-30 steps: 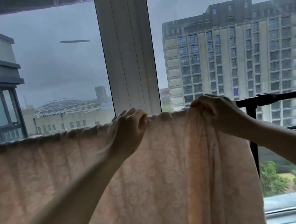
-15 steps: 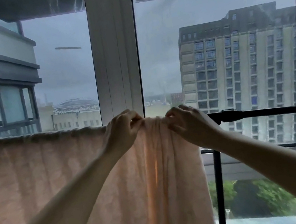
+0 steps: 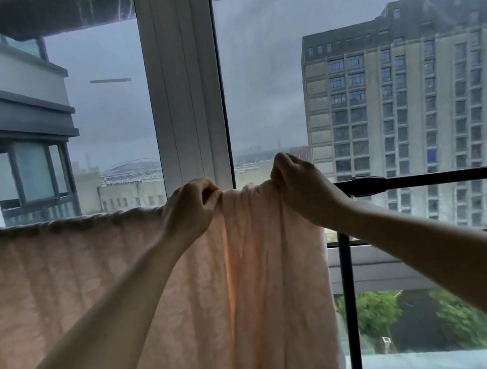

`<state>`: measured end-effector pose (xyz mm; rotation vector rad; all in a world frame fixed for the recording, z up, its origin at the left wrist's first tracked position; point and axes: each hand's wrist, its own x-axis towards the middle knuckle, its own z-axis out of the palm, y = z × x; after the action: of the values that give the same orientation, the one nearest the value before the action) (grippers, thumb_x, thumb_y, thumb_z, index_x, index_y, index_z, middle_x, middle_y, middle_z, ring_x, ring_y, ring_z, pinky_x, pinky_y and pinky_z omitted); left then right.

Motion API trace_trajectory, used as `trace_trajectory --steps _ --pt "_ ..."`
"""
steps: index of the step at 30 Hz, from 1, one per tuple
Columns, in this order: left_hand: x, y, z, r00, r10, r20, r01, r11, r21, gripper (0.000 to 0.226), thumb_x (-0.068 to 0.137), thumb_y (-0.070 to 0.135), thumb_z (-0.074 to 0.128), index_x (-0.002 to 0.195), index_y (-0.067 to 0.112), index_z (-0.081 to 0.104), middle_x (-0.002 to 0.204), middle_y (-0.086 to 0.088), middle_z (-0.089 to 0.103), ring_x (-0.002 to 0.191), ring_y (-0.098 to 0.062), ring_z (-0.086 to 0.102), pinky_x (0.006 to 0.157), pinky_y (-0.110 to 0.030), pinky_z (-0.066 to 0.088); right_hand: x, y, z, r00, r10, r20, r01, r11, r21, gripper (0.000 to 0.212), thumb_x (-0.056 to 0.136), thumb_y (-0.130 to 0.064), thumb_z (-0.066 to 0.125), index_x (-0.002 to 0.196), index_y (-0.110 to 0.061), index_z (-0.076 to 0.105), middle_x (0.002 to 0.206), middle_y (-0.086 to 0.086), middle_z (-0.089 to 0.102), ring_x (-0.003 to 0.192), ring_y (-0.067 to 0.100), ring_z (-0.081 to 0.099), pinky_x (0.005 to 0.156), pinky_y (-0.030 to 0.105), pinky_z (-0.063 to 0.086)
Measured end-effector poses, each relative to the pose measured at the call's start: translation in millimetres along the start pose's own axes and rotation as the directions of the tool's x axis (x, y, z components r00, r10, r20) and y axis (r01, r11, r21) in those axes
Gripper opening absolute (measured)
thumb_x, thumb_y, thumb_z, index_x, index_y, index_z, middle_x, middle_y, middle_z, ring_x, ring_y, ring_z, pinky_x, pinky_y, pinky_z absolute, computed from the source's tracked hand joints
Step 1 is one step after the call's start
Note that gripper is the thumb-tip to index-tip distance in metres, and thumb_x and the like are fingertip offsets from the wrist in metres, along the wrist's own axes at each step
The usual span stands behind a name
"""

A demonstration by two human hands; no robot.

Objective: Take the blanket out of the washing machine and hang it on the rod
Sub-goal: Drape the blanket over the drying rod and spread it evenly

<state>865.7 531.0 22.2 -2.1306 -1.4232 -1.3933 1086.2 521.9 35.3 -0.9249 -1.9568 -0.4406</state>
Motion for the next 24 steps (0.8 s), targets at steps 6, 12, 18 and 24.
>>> trace_trajectory --steps 6,12,18,24 --pt "2.1 -3.7 -5.9 1.0 0.002 0.006 -0.003 0.999 0.046 0.007 0.091 0.023 0.06 0.085 0.023 0.064 0.084 0.002 0.069 0.082 -0.023 0.063 0.079 -0.04 0.053 0.7 38.1 -69.0 0.985 0.165 -0.043 -0.17 0.928 -0.332 0.01 0.088 -0.003 0.052 0.087 -0.013 0.054 0.085 0.009 0.06 0.086 0.027 0.054 0.071 0.037 0.046" --pt "3.0 4.1 1.8 1.0 0.002 0.01 -0.002 1.0 0.022 0.007 0.091 0.025 0.06 0.085 0.024 0.064 0.087 0.003 0.069 0.082 -0.021 0.064 0.08 -0.04 0.053 -9.0 20.6 -68.8 0.993 0.121 0.007 -0.113 0.945 -0.308 0.027 0.083 0.005 0.056 0.087 -0.017 0.07 0.09 0.008 0.069 0.093 0.023 0.06 0.082 0.036 0.048" --pt "-0.3 0.3 -2.6 1.0 -0.004 -0.012 0.004 0.999 0.034 0.009 0.092 0.027 0.059 0.086 0.023 0.064 0.089 0.006 0.069 0.084 -0.017 0.063 0.082 -0.037 0.05 -3.8 5.3 -14.9 0.982 0.067 0.176 -0.038 0.985 -0.166 0.02 0.093 -0.028 0.056 0.089 -0.012 0.067 0.082 0.006 0.07 0.073 0.022 0.065 0.068 0.039 0.055" --pt "8.7 -1.2 -6.8 1.0 -0.005 -0.026 0.006 0.999 0.048 0.009 0.093 0.025 0.058 0.088 0.022 0.065 0.087 0.003 0.07 0.083 -0.019 0.063 0.076 -0.032 0.048 9.2 14.4 -10.6 0.973 0.225 0.048 -0.213 0.96 -0.182 0.017 0.095 -0.015 0.047 0.082 -0.009 0.057 0.077 0.015 0.063 0.07 0.032 0.061 0.062 0.039 0.05"
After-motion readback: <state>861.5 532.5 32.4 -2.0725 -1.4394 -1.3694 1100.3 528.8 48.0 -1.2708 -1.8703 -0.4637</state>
